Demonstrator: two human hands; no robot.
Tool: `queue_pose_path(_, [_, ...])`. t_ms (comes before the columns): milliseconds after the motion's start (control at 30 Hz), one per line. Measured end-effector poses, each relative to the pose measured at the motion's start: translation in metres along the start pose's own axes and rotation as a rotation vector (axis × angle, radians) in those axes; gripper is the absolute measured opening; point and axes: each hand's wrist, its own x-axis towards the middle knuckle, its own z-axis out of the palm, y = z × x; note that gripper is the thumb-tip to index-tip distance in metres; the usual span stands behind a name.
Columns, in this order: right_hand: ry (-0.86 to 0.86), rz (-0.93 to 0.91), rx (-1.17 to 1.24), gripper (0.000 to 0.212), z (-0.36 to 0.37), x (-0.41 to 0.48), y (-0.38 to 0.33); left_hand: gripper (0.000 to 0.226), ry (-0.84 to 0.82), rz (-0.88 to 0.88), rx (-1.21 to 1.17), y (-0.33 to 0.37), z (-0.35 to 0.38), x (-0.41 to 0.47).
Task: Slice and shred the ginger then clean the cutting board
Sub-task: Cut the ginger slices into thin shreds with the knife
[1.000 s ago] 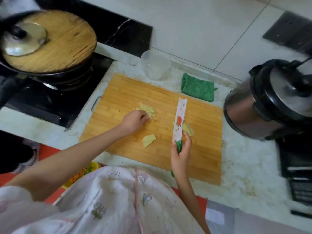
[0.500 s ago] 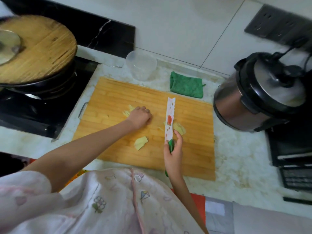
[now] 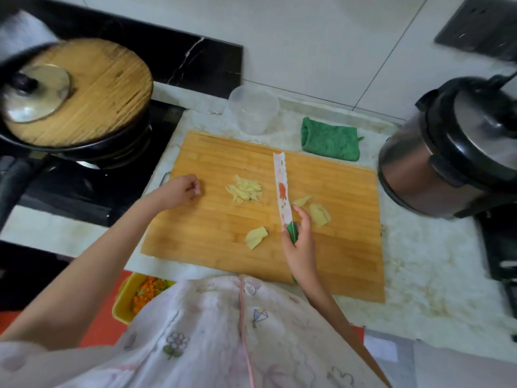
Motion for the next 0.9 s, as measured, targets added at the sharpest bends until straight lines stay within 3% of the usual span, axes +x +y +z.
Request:
queue_pose_path(167, [-0.056, -0.029, 0.019, 0.060, 0.011, 0.001, -0.002, 0.010, -0.089, 0.000, 0.027, 0.001, -0.005, 0.003])
queue_pose_path(333, [-0.071, -0.027, 0.009, 0.066, 0.009, -0.003, 0.000, 0.005, 0.094, 0.006, 0.025, 0.003, -0.009, 0.009])
queue_pose_path(400, [-0.066, -0.028, 0.006, 0.064, 0.007, -0.004, 0.002, 0.004, 0.088, 0.014, 0.028, 0.001, -0.013, 0.011])
queue_pose_path(500, [-0.053, -0.018, 0.003, 0.062, 0.005, -0.005, 0.006, 0.025, 0.020, 0.106, -0.006, -0.004, -0.014, 0.009])
queue_pose_path(567, [-0.041, -0.010, -0.003, 0.062, 0.004, -0.005, 0.008, 0.035, 0.069, 0.157, -0.022, -0.013, -0.010, 0.011])
queue_pose_path(633, [-0.036, -0.006, -0.004, 0.061, 0.003, -0.004, 0.008, 0.030, 0.153, 0.133, 0.003, -0.017, -0.002, 0.012])
queue_pose_path(733, [-0.037, -0.009, -0.013, 0.061, 0.004, -0.005, 0.007, 0.045, 0.130, 0.093, 0.131, -0.012, 0.013, 0.009])
queue_pose_path(900, [-0.048, -0.011, -0.024, 0.062, 0.006, -0.008, 0.006, 0.014, 0.222, 0.167, 0.094, -0.011, 0.027, 0.004])
